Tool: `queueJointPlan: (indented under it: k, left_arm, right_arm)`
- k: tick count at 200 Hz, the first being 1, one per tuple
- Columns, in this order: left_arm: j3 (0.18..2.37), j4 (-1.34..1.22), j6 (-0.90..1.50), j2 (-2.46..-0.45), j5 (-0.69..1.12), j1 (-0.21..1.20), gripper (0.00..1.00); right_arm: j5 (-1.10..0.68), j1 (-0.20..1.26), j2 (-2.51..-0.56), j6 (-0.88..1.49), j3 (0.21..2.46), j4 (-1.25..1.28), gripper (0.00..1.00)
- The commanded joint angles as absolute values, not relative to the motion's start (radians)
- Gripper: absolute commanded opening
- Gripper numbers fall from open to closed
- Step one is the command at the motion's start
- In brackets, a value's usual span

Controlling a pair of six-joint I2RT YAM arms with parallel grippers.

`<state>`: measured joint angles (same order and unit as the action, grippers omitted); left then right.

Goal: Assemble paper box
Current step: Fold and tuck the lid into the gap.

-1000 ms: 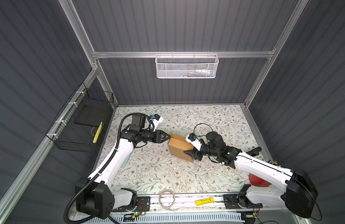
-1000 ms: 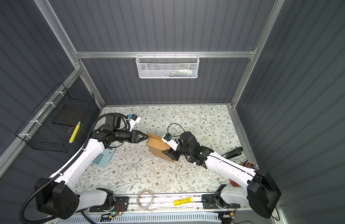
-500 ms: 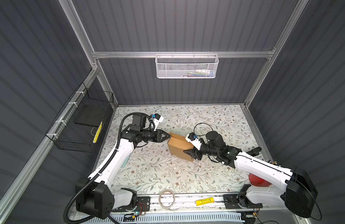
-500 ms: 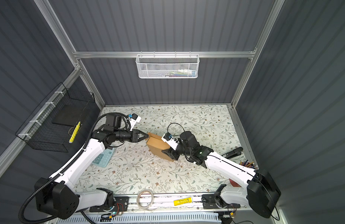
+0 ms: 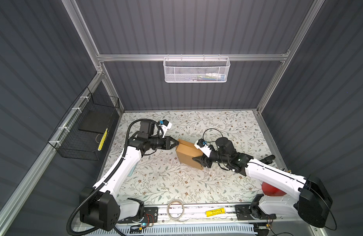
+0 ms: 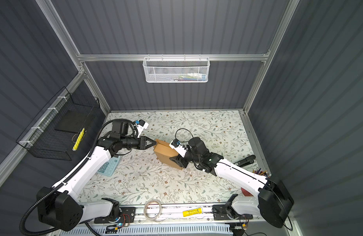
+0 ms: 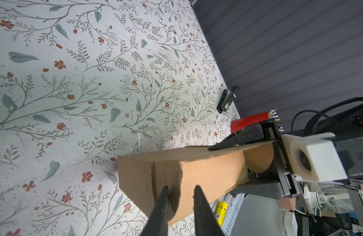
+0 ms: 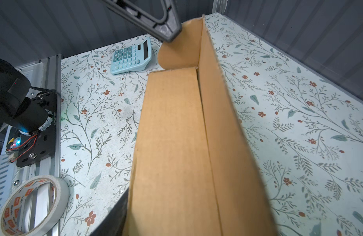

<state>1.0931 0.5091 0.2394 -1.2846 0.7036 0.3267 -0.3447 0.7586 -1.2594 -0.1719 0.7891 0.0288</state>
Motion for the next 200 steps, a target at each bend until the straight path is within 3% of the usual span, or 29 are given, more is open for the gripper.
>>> queueJointPlan:
  k: [1,144,200]
  left_arm:
    - [1.080,0.503,0.261,-1.257,0.703,0.341,0.22]
    - [1.091,0.554,0.244,-1.255,0.610,0.343,0.23]
    - [1.101,0.572,0.241,-1.246,0.580,0.345,0.15]
  right_arm:
    - [-0.347,0.753,-1.271,-0.167,0.828,0.046,0.39]
    - [-0.382,0.754,-1.263,-0.174,0.829,0.040,0.39]
    - [-0.394,0.753,-1.255,-0.170,0.816,0.049,0.39]
